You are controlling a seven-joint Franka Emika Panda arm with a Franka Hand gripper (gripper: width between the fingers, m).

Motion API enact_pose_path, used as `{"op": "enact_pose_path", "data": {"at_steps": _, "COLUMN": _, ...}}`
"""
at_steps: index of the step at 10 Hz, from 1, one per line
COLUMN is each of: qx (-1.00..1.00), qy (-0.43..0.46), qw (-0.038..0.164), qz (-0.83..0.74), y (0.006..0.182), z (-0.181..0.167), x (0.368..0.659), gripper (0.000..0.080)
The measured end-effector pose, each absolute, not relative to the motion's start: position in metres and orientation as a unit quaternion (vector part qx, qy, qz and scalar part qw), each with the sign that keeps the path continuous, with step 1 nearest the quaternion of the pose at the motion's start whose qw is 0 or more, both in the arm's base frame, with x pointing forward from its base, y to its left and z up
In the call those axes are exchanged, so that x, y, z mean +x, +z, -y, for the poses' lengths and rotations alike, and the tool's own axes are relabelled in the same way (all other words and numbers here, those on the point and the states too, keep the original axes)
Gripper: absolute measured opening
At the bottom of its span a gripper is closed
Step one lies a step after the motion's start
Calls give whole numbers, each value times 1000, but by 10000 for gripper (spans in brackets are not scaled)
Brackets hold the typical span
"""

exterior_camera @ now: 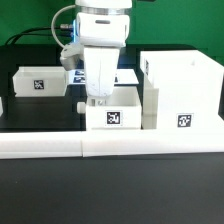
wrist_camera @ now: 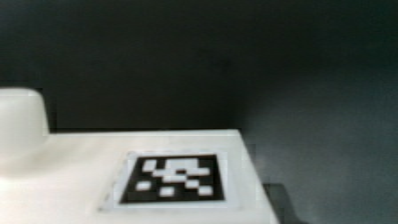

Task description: Assemble drawer

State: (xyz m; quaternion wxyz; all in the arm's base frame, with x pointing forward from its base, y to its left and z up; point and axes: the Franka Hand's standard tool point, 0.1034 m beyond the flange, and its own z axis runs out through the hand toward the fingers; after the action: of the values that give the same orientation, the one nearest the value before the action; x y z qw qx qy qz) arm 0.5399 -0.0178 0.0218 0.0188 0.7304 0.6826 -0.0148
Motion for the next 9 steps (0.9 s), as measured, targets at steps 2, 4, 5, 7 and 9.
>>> {"op": "enact_pose_path", "data": {"at_steps": 2, "qx": 728, "qy": -18, "qw": 15, "qz": -685, "y": 21, "z": 14, "x": 543, "gripper": 42}}
{"op": "enact_pose_path", "data": {"at_steps": 4, "qx": 727, "qy": -19, "qw": 14, "qz": -686, "y": 17, "z": 12, "x": 546, "gripper": 42}}
{"op": "enact_pose_path", "data": {"at_steps": 5, "qx": 727, "qy": -19, "qw": 14, "qz": -686, "y": 17, "z": 12, "x": 546, "gripper": 42}}
{"op": "enact_pose_path", "data": {"at_steps": 7, "qx": 727, "qy": -19, "qw": 14, "qz": -686, "y": 17, "z": 11, "x": 545, "gripper": 42}}
{"op": "enact_pose_path", "data": {"at_steps": 9, "qx": 728, "qy": -19, "qw": 13, "qz": -686, "y": 17, "z": 12, "x": 545, "gripper": 42}}
